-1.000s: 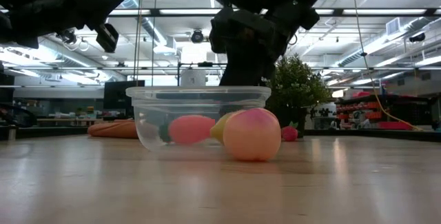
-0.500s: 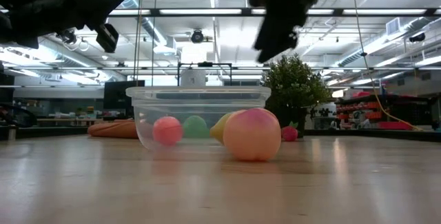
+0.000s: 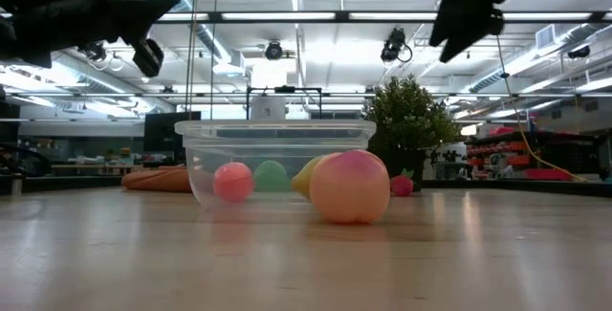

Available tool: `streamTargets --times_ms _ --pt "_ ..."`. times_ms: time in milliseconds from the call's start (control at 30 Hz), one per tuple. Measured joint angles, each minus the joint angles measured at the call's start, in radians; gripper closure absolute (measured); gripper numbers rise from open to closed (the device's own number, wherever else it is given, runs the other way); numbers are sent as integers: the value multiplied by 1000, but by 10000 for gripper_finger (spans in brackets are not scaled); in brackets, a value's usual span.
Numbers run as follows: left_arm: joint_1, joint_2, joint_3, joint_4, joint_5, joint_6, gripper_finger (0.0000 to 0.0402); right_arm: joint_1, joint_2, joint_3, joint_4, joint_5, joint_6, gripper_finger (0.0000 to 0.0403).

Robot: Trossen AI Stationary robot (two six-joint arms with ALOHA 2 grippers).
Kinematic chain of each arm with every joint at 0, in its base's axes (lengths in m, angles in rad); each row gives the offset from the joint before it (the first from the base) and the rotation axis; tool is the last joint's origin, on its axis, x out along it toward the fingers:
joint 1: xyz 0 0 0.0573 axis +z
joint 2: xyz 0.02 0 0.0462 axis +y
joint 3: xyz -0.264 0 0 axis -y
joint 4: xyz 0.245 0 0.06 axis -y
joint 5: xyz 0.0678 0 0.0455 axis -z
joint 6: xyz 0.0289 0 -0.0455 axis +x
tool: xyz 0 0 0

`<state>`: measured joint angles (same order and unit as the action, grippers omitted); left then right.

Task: Pick and placing Produce into tupperware
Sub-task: Put the green pear into the transparent container

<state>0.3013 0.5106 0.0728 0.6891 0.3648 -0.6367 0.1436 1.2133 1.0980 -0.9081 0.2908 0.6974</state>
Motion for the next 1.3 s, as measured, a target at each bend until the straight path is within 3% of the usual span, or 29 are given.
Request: streamTargets --times_ms 133,400,600,833,1100,1300 --pt "1 5 27 -130 -126 -67 386 46 -21 -62 38 50 116 208" --pt "1 144 232 -314 -155 -61 330 119 7 -85 68 74 198 208" --pt "1 339 471 -528 -178 -34 296 129 8 -85 68 74 208 208" --pt "27 598 749 -915 -329 -133 276 127 2 -85 68 74 252 208" --pt "33 845 940 -993 -316 -154 216 127 0 -85 68 57 255 194" --pt "27 1016 1067 -1168 -317 -165 146 128 0 -85 68 49 244 183"
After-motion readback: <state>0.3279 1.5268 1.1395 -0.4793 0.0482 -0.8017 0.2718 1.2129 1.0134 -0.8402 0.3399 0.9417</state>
